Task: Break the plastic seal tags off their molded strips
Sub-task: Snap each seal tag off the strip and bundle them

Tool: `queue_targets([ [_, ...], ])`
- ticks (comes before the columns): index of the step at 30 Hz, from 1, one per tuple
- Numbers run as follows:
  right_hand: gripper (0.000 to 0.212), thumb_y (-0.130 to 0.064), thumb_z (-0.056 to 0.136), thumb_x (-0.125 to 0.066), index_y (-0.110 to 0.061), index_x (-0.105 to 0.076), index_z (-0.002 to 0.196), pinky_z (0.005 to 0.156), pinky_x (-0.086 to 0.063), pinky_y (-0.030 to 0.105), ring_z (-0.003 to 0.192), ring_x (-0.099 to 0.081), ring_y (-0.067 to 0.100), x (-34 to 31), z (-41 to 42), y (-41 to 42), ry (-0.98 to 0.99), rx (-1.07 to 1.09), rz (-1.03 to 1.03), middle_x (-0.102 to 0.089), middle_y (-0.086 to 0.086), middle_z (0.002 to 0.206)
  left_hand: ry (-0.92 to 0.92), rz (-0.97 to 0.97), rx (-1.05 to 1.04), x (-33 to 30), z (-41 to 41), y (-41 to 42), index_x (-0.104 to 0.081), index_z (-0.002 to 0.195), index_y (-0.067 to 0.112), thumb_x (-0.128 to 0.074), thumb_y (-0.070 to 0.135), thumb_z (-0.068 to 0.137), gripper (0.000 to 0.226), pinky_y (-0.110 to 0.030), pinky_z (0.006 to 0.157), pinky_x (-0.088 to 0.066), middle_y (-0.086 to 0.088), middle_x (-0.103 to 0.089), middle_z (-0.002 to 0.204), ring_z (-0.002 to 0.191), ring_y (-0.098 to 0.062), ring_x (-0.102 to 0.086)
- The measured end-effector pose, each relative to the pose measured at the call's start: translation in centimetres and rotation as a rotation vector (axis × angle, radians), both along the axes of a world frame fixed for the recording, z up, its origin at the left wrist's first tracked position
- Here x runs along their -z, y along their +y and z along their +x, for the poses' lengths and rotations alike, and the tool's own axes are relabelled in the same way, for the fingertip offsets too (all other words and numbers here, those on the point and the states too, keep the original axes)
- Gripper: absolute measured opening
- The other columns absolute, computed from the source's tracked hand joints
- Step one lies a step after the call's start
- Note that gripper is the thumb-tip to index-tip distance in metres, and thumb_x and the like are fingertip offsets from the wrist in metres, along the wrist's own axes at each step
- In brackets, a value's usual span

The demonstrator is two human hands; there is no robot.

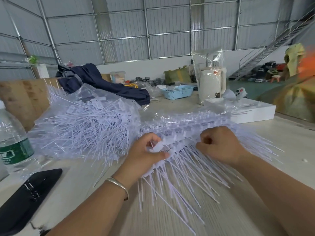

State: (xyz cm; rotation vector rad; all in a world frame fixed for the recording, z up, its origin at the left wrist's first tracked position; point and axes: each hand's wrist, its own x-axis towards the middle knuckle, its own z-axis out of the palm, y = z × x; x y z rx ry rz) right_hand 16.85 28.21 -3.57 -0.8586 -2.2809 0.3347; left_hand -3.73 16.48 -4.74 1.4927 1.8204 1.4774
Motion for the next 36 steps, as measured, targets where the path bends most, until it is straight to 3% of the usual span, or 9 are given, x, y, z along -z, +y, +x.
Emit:
queue_targets([
  [4, 0.022, -0.027, 0.074, -0.074, -0.021, -0.066, 0.094, 0.08, -0.041, 0.033, 0.07, -0.055, 0.016, -0.2, -0.4, -0.3, -0.032, 0.022, 0.176, -0.062, -0.003, 0.086, 0.224, -0.07, 0.128, 0.1, 0.4, -0.1, -0.059, 0.105, 0.052, -0.077, 0.0, 0.074, 0.062, 0.002, 0.077, -0.033, 0.019, -0.044, 0.129, 0.114, 0.008, -0.042],
  [7, 0.06, -0.032, 0.085, -0.068, -0.028, -0.046, 0.141, 0.102, -0.037, 0.041, 0.121, -0.046, 0.018, 0.6, -1.0, -0.2, -0.148, -0.048, 0.159, -0.048, -0.003, 0.137, 0.252, -0.086, 0.186, 0.3, 0.9, -0.2, -0.057, 0.11, 0.051, -0.061, -0.012, 0.076, 0.072, -0.004, 0.077, -0.037, 0.018, -0.048, 0.129, 0.118, 0.002, -0.043],
  [10, 0.055, -0.036, 0.095, -0.052, -0.042, -0.033, 0.146, 0.109, -0.024, 0.033, 0.138, -0.023, 0.018, 1.9, -1.9, 0.0, -0.341, -0.005, 0.298, -0.031, -0.011, 0.152, 0.124, -0.034, 0.204, 0.3, 1.1, -0.5, -0.056, 0.119, 0.05, -0.054, -0.014, 0.079, 0.076, -0.006, 0.073, -0.041, 0.019, -0.062, 0.116, 0.099, 0.004, -0.051],
  [18, 0.032, -0.039, 0.092, -0.054, -0.036, -0.052, 0.124, 0.093, -0.023, 0.036, 0.121, -0.031, 0.02, 2.9, -3.1, 0.5, -0.301, 0.147, 0.303, -0.044, -0.006, 0.129, -0.061, 0.09, 0.204, 0.4, 0.7, -0.7, -0.046, 0.135, 0.045, -0.056, -0.009, 0.081, 0.077, -0.02, 0.079, -0.051, 0.008, -0.065, 0.113, 0.099, -0.004, -0.058],
  [23, 0.018, -0.021, 0.081, -0.068, -0.022, -0.067, 0.099, 0.086, -0.027, 0.034, 0.111, -0.042, 0.023, 1.9, -2.4, 0.2, -0.031, 0.108, 0.31, -0.05, -0.001, 0.114, -0.352, -0.004, -0.037, 0.1, -0.1, 0.3, -0.075, 0.091, 0.027, -0.06, 0.04, 0.08, 0.023, -0.044, 0.097, -0.045, 0.0, -0.067, 0.119, 0.107, -0.023, -0.061],
  [25, 0.011, -0.01, 0.082, -0.069, -0.013, -0.07, 0.092, 0.084, -0.037, 0.036, 0.103, -0.05, 0.026, 1.3, -1.6, 0.2, 0.111, 0.004, 0.268, -0.057, 0.004, 0.108, -0.197, -0.053, -0.127, 0.6, -0.7, 0.6, -0.072, 0.093, 0.031, -0.052, 0.04, 0.095, 0.021, -0.038, 0.091, -0.045, 0.005, -0.064, 0.115, 0.104, -0.019, -0.06],
  [29, 0.006, -0.005, 0.09, -0.064, -0.003, -0.068, 0.094, 0.076, -0.047, 0.039, 0.091, -0.06, 0.029, 1.0, -1.3, 0.4, 0.311, -0.045, 0.101, -0.062, 0.012, 0.097, 0.583, -0.121, -0.181, 2.6, -1.1, 1.0, -0.058, 0.123, 0.034, -0.061, 0.041, 0.09, 0.034, -0.025, 0.096, -0.031, 0.015, -0.047, 0.122, 0.125, -0.009, -0.035],
  [33, 0.012, -0.026, 0.091, -0.063, -0.014, -0.064, 0.091, 0.073, -0.044, 0.034, 0.086, -0.056, 0.023, 0.5, -1.5, 0.9, 0.343, 0.14, 0.13, -0.059, 0.004, 0.094, 0.471, -0.095, -0.139, 1.9, 0.1, 0.8, -0.055, 0.129, 0.032, -0.055, 0.051, 0.091, 0.043, -0.024, 0.102, -0.022, 0.014, -0.044, 0.126, 0.135, -0.017, -0.026],
  [36, 0.012, -0.01, 0.073, -0.079, -0.01, -0.072, 0.083, 0.072, -0.047, 0.043, 0.083, -0.062, 0.036, 0.5, -1.5, 0.5, 0.004, 0.087, 0.54, -0.065, 0.012, 0.091, 0.58, -0.264, -0.028, 1.6, 0.1, 0.4, -0.042, 0.139, 0.045, -0.045, 0.085, 0.071, 0.079, -0.038, 0.115, -0.018, 0.011, -0.032, 0.151, 0.145, -0.021, -0.012],
])
